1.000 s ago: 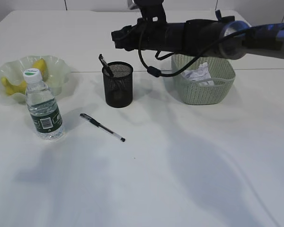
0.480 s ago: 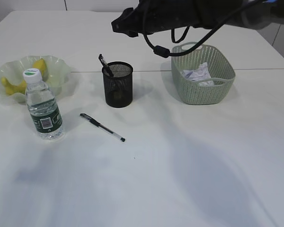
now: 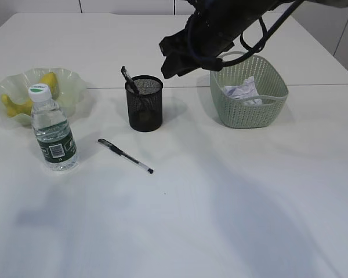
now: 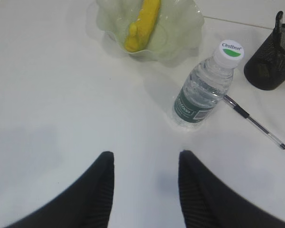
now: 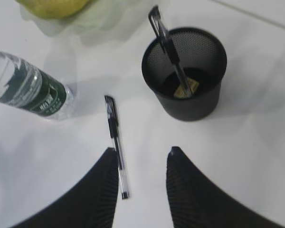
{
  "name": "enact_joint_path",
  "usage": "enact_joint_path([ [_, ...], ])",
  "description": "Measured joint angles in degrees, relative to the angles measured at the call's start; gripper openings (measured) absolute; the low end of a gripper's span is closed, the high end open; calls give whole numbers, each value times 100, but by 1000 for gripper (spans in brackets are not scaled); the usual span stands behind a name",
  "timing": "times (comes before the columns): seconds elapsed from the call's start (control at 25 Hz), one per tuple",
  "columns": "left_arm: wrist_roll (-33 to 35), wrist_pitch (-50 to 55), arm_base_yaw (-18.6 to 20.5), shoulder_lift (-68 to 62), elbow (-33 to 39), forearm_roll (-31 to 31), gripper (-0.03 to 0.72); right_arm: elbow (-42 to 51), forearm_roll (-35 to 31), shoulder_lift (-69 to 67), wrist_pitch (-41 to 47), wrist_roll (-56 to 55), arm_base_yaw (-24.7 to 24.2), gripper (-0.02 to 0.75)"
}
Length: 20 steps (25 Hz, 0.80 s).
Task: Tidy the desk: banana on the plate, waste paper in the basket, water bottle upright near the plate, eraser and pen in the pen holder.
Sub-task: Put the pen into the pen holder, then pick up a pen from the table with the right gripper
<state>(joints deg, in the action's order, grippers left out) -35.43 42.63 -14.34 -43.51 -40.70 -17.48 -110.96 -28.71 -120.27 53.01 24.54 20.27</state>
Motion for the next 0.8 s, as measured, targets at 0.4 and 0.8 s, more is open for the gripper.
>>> enact_joint_path([
  [0.4, 0, 22, 0, 0, 0, 0, 310, -33, 1508, -113, 225, -673, 892, 262],
  [0.8, 0, 22, 0, 0, 0, 0, 308, -229, 1704, -652, 365, -709, 1048, 262],
])
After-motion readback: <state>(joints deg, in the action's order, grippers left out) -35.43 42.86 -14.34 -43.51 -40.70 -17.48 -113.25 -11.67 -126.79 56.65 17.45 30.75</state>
